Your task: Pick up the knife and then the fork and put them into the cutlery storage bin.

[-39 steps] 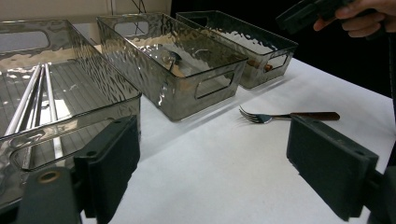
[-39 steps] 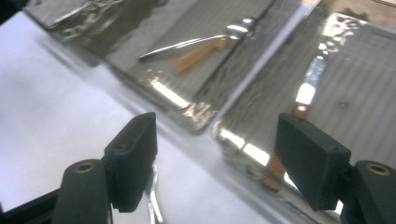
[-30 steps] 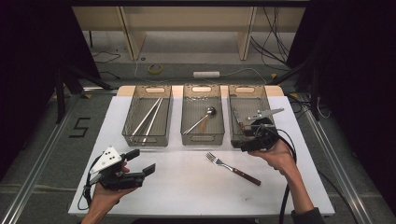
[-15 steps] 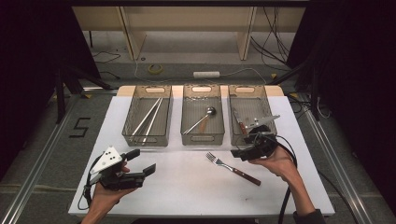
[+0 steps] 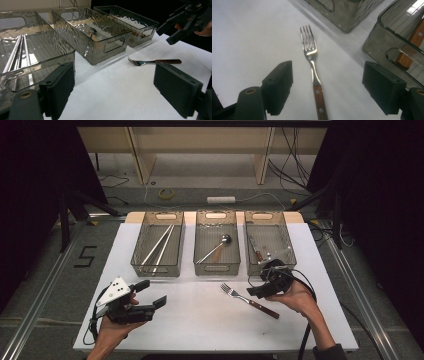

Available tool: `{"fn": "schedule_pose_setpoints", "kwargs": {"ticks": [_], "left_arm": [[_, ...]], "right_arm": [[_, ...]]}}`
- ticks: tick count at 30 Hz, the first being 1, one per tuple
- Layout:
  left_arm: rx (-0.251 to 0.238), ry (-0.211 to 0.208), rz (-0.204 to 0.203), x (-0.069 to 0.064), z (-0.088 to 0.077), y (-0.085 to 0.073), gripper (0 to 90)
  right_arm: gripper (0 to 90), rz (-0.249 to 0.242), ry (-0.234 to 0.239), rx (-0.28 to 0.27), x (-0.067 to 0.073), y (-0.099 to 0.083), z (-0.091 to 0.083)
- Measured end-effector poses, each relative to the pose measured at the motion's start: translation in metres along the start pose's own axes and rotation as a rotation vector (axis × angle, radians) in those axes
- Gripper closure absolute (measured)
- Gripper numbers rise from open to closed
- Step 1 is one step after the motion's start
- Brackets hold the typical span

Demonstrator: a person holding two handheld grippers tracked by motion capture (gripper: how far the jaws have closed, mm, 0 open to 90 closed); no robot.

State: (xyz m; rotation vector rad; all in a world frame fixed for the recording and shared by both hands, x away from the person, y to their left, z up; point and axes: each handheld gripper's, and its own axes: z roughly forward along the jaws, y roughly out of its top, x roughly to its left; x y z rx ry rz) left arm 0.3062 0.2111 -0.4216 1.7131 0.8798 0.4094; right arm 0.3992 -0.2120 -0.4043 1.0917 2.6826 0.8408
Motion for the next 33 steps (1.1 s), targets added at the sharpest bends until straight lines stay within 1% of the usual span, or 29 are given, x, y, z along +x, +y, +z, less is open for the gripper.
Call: {"fn": "schedule_pose_setpoints", "kwargs": {"ticks": [3, 7, 10, 13, 15, 17, 21, 29, 33], "left_arm": [[-0.004, 0.000, -0.002, 0.000, 0.000, 0.000, 16.7], [0.004, -0.001, 0.005, 0.000, 0.000, 0.000, 16.7], [-0.001, -0.001, 0.000, 0.000, 0.000, 0.000, 16.7], [0.003, -0.003, 0.002, 0.000, 0.001, 0.001, 16.7], [0.006, -0.005, 0.007, -0.001, 0.002, 0.001, 16.7], [0.005, -0.005, 0.010, -0.002, 0.002, 0.001, 16.7], [0.003, -0.004, 0.005, -0.001, 0.000, 0.000, 16.7], [0.005, -0.005, 0.011, -0.002, 0.001, 0.001, 16.7], [0.001, -0.004, 0.007, -0.001, 0.000, 0.000, 16.7]], "right_arm": [[25.9, -0.007, 0.000, 0.019, 0.001, -0.001, 0.002], [26.4, -0.021, 0.000, 0.038, 0.003, -0.001, 0.003], [27.8, -0.031, 0.001, 0.059, 0.004, -0.002, 0.006], [31.6, -0.058, -0.004, 0.097, 0.006, -0.005, 0.010], [34.6, -0.064, 0.001, 0.110, 0.006, -0.007, 0.013], [38.2, -0.072, -0.001, 0.135, 0.006, -0.009, 0.015], [44.7, -0.074, 0.004, 0.166, 0.005, -0.012, 0.018], [49.5, -0.089, -0.005, 0.252, 0.006, -0.019, 0.034], [53.7, -0.092, -0.004, 0.258, 0.005, -0.019, 0.036]]}}
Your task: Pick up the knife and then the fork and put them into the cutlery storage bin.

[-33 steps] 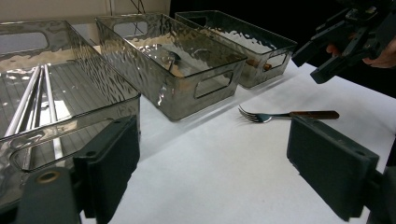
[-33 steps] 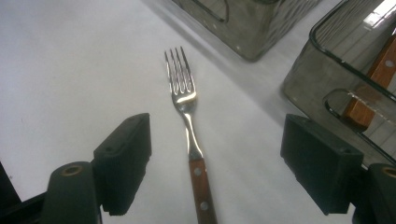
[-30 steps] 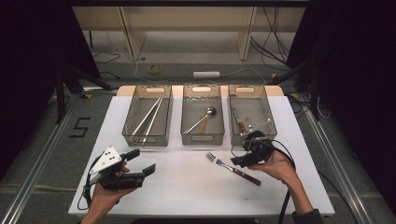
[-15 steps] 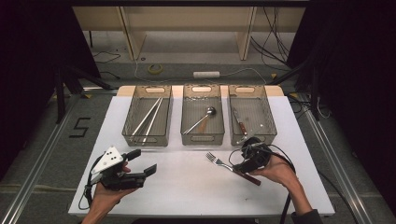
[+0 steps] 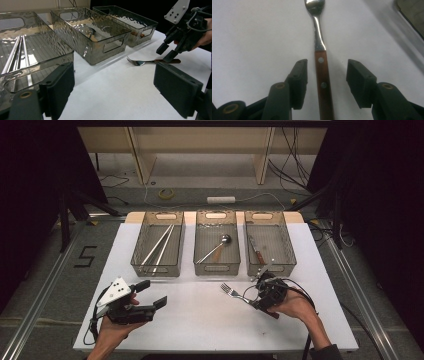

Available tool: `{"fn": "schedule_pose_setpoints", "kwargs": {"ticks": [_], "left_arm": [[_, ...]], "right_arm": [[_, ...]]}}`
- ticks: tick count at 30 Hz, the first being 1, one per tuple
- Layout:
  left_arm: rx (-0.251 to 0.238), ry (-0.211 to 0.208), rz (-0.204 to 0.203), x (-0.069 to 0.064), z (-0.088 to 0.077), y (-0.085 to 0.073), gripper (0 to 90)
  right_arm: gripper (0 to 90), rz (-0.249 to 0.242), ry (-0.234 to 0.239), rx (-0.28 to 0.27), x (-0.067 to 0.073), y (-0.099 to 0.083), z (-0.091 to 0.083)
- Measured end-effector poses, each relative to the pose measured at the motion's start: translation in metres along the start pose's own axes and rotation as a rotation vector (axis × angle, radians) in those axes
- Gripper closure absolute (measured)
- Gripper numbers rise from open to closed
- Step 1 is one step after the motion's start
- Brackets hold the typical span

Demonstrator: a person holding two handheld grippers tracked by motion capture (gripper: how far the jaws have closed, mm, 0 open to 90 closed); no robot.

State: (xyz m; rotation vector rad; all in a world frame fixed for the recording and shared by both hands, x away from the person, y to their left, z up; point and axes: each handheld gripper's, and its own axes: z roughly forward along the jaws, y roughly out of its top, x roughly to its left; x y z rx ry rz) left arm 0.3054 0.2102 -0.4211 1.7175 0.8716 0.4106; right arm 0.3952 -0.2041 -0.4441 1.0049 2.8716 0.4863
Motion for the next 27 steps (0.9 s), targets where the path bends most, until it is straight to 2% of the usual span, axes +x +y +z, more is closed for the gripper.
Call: {"fn": "schedule_pose_setpoints", "kwargs": {"ticks": [12, 17, 27], "left_arm": [[0.003, -0.001, 0.003, -0.001, 0.000, 0.000, 16.7], [0.001, -0.001, 0.001, -0.001, 0.000, 0.000, 16.7], [0.003, -0.002, 0.005, -0.001, 0.000, 0.000, 16.7]], "right_arm": [[61.8, -0.016, 0.008, 0.033, 0.000, -0.001, 0.008], [65.7, -0.020, 0.011, 0.029, 0.001, -0.001, 0.007], [68.6, -0.027, 0.010, 0.052, 0.002, -0.001, 0.011]]}}
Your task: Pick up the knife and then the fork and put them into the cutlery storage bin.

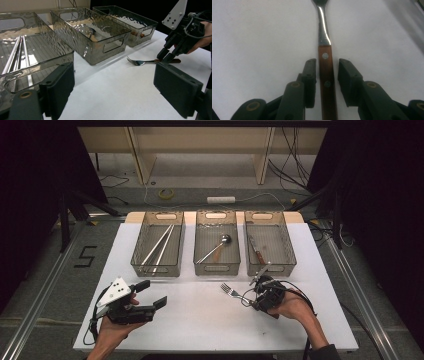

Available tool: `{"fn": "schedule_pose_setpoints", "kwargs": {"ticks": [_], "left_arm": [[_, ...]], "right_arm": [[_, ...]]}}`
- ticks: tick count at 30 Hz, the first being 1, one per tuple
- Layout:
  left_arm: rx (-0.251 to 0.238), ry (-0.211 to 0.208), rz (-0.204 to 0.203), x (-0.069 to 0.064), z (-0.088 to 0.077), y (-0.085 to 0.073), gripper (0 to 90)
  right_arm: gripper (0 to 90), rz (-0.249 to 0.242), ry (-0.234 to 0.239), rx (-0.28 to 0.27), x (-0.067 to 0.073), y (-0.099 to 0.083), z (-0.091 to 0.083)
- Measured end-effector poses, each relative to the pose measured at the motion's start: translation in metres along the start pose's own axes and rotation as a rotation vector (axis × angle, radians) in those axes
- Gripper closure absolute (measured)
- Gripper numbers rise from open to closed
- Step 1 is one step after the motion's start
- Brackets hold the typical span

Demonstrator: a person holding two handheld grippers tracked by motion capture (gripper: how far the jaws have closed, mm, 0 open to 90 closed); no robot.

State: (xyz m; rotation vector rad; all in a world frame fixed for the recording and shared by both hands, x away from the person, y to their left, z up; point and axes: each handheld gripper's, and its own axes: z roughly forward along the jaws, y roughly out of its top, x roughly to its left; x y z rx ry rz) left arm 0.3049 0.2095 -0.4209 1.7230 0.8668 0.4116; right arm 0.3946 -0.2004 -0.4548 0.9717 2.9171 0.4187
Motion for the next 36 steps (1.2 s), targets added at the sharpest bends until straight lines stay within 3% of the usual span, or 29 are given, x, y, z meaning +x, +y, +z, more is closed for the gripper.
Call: {"fn": "schedule_pose_setpoints", "kwargs": {"ticks": [26, 36], "left_arm": [[0.005, 0.000, 0.007, -0.0002, 0.0002, 0.0001, 16.7], [0.000, 0.003, -0.003, -0.0001, -0.0002, 0.0004, 16.7]], "right_arm": [[77.2, -0.045, -0.040, 0.015, 0.0055, 0.0012, 0.0014], [77.4, -0.036, -0.019, -0.014, 0.0039, 0.0002, -0.0052]]}}
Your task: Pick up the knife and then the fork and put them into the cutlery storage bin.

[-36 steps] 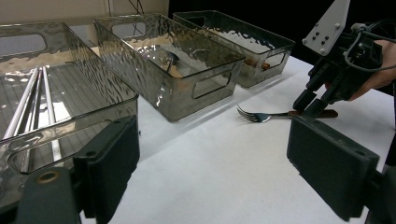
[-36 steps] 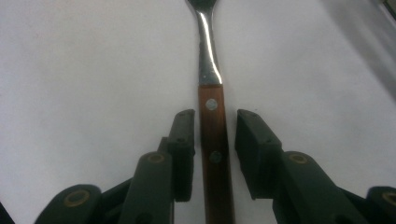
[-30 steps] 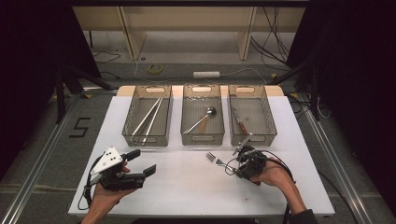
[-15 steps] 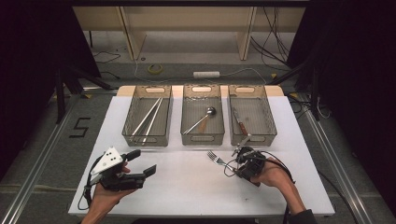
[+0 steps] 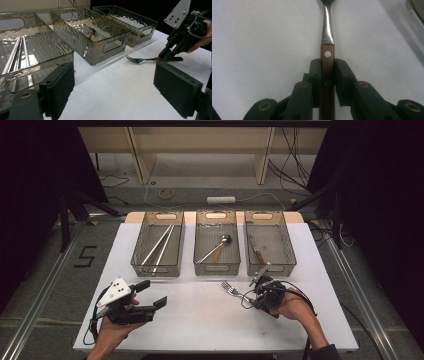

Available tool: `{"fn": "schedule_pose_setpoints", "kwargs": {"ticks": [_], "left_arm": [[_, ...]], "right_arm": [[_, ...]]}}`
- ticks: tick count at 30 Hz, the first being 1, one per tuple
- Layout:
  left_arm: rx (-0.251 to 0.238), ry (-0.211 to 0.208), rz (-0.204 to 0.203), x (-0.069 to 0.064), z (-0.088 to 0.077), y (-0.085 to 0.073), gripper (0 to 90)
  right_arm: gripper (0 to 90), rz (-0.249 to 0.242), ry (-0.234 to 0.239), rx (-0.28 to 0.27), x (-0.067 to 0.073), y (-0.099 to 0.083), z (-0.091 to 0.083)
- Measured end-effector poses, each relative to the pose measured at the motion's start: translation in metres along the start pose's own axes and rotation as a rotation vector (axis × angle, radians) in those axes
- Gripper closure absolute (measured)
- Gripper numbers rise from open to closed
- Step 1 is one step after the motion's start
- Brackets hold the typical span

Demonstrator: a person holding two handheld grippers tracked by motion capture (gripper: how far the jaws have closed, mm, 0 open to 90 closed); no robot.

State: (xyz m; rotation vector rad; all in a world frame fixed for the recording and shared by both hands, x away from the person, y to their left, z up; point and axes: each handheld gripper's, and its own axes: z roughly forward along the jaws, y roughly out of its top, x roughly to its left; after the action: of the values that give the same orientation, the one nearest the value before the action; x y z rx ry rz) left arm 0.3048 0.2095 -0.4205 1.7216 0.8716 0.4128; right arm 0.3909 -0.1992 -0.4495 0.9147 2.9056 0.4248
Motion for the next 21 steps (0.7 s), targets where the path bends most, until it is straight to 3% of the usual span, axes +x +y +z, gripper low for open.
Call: {"fn": "schedule_pose_setpoints", "kwargs": {"ticks": [21], "left_arm": [[-0.002, -0.006, -0.008, 0.001, -0.001, 0.000, 16.7]], "right_arm": [[77.4, 0.025, 0.027, -0.096, -0.007, -0.005, -0.022]]}}
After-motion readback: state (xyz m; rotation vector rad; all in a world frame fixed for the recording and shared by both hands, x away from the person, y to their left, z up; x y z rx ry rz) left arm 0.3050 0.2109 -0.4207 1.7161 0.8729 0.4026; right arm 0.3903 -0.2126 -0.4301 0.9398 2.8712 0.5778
